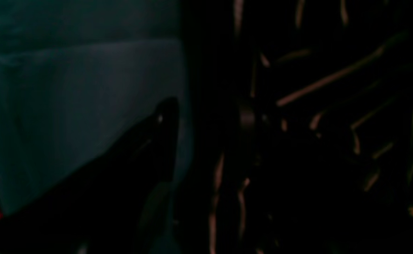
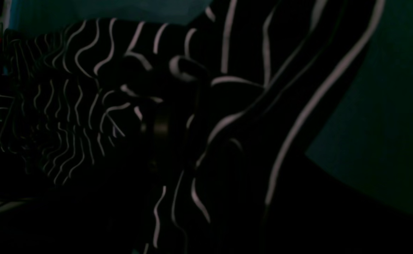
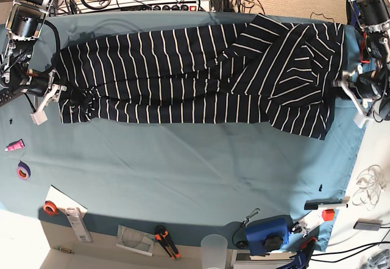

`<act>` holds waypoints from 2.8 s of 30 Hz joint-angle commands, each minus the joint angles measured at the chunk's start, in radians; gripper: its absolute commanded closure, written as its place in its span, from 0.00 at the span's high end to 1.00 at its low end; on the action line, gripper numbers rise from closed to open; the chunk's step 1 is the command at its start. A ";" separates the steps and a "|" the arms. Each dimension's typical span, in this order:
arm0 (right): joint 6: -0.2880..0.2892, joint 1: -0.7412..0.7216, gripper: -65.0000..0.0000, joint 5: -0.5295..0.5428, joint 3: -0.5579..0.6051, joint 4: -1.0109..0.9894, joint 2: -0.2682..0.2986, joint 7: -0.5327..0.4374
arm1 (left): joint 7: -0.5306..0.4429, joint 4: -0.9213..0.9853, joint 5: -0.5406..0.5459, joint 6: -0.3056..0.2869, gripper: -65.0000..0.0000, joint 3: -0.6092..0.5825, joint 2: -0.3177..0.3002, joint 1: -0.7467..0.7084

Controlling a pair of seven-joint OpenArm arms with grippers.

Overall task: Layout the t-shirt on the table in an organized manner, then fold the t-shirt properly
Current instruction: 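Fold the strip's end with the right gripper toward the left gripper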

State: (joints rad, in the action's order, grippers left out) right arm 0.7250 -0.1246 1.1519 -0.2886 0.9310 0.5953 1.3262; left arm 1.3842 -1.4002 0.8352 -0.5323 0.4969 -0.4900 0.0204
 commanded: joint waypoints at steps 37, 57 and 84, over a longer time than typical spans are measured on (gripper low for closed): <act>-0.027 -0.020 0.00 -0.364 -0.291 -0.007 0.028 -0.052 | -0.254 -0.004 -0.072 0.140 0.00 -0.069 -0.007 -0.003; -0.027 -0.019 0.00 -0.280 -0.291 0.052 0.028 0.054 | -0.128 -0.377 0.130 0.087 0.34 0.126 -0.040 -0.013; -0.034 0.144 0.00 -0.246 0.072 0.993 -0.326 0.070 | -0.112 -0.417 0.273 0.062 0.34 0.671 -0.040 -0.278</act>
State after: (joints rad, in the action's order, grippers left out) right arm 0.6888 0.0364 0.8829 -0.2081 1.9038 0.2584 1.4174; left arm 1.2930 -1.8019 1.0870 -0.4652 1.1599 -0.5045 -0.2596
